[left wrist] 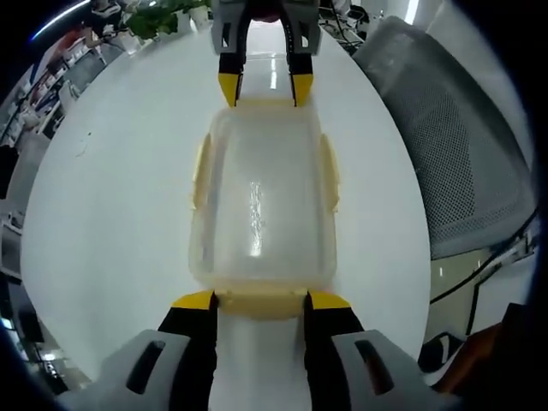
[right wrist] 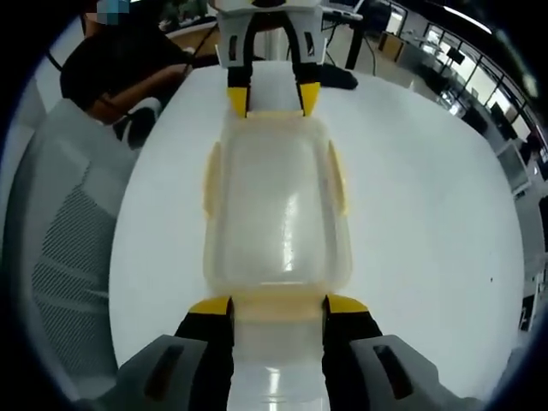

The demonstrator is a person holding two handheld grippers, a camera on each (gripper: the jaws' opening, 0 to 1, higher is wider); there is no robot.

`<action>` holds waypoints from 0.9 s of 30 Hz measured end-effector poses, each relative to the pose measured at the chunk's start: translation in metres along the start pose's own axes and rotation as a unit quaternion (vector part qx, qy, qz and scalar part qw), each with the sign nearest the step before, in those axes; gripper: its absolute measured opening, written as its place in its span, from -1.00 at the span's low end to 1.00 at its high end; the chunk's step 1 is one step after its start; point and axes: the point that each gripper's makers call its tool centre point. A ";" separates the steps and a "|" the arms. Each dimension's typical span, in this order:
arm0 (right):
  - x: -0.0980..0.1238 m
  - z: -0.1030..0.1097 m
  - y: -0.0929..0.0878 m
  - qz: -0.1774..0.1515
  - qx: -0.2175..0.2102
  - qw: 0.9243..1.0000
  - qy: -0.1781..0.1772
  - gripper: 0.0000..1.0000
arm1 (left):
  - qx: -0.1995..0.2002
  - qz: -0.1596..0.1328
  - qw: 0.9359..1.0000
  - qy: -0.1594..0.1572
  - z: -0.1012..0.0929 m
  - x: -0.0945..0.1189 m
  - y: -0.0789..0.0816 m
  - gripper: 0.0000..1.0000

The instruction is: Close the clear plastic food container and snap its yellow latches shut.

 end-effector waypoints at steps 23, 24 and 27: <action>0.037 -0.002 -0.002 0.001 0.016 1.000 -0.022 -0.22 | -0.002 -0.022 0.999 0.030 0.004 0.022 0.025 -0.23; 0.038 -0.001 -0.003 0.000 0.017 1.000 -0.023 -0.22 | -0.003 -0.023 0.999 0.032 0.003 0.023 0.027 -0.23; 0.042 0.000 -0.005 -0.001 0.017 1.000 -0.026 -0.22 | -0.004 -0.025 0.999 0.034 0.003 0.025 0.030 -0.23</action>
Point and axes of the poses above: the point that each gripper's makers call its tool centre point, and the gripper's own axes: x roughly backward along the fingers, z roughly to its left, y roughly out of its top, and after that the axes turned 3 degrees about y, right-handed
